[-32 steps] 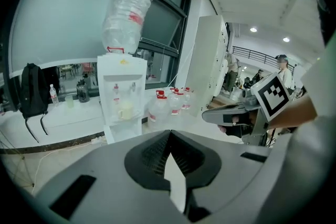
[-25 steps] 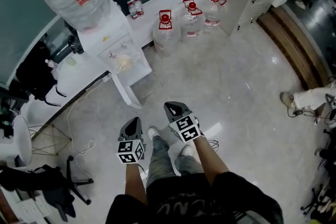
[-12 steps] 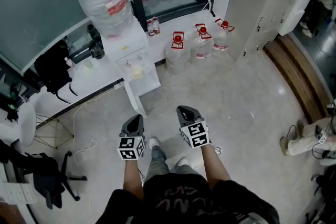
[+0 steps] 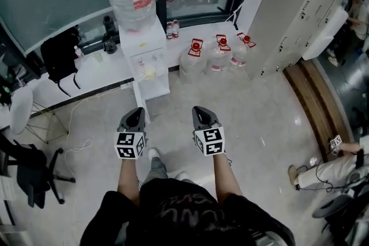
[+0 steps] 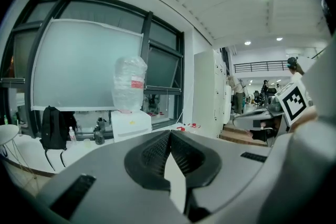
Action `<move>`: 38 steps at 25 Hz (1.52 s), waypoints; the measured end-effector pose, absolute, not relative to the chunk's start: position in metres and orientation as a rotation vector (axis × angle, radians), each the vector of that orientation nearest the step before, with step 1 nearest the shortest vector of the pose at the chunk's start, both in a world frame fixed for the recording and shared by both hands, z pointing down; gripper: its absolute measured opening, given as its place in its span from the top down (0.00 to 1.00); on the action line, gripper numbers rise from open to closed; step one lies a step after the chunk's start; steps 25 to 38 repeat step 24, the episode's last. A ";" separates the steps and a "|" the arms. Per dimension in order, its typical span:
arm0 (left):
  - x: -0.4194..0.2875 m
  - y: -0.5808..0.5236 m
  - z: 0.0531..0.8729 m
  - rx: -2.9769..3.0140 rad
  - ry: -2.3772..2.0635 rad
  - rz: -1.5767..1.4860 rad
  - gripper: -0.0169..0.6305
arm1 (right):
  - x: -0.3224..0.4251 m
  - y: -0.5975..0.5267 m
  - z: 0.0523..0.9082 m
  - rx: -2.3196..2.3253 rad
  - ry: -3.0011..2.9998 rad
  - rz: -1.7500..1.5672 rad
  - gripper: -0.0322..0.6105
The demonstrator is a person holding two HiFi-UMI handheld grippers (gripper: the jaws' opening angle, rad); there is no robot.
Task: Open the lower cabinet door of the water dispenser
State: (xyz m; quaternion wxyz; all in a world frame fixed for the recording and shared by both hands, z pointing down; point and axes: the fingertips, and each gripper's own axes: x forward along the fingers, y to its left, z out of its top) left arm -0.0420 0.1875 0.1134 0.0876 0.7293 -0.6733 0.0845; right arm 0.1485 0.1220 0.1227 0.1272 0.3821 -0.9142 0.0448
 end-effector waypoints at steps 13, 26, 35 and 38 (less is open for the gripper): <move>-0.049 0.198 0.062 2.223 -2.087 0.209 0.95 | 0.160 0.131 0.078 1.174 -2.693 0.031 0.93; -0.043 0.193 0.054 2.254 -2.092 0.204 0.95 | 0.170 0.122 0.068 1.222 -2.709 0.009 0.93; -0.043 0.193 0.054 2.254 -2.092 0.204 0.95 | 0.170 0.122 0.068 1.222 -2.709 0.009 0.93; -0.043 0.193 0.054 2.254 -2.092 0.204 0.95 | 0.170 0.122 0.068 1.222 -2.709 0.009 0.93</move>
